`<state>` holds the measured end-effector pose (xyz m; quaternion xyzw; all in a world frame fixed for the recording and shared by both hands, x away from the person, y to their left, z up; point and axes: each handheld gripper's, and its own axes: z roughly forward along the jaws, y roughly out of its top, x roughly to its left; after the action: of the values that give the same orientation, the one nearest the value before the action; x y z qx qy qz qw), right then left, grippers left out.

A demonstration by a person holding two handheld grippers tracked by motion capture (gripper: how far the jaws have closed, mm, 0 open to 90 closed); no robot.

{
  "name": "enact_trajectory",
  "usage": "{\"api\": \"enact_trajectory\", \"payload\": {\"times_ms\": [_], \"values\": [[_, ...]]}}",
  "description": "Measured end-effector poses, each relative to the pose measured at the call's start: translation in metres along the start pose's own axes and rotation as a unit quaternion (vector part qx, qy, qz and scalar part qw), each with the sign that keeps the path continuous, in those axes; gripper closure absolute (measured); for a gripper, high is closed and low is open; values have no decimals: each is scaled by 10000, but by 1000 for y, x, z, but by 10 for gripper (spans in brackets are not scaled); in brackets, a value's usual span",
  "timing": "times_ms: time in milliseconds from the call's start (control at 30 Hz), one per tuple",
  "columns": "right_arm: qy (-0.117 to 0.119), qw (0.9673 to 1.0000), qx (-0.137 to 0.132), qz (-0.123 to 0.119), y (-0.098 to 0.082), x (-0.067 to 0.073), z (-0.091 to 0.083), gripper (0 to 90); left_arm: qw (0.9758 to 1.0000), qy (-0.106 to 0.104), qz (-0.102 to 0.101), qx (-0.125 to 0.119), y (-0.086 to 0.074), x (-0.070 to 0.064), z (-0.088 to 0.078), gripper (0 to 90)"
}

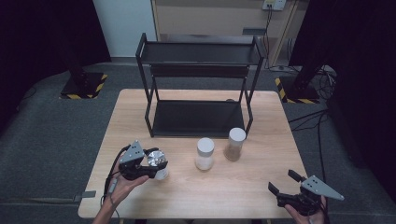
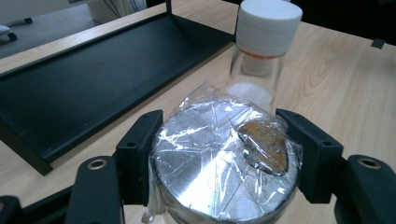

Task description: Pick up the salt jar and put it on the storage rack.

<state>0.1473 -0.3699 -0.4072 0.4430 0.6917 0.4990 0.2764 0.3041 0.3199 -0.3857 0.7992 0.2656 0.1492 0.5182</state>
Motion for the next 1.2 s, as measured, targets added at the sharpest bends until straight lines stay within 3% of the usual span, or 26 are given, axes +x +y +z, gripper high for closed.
{"api": "enact_trajectory", "payload": {"times_ms": [633,1200], "values": [[41,10000,8,18,0,-2,0,55,9986,480,-182,-157,33,10,27,339],[74,10000,11,28,0,-3,0,54,9941,965,-452,-181,64,24,63,340]]}}
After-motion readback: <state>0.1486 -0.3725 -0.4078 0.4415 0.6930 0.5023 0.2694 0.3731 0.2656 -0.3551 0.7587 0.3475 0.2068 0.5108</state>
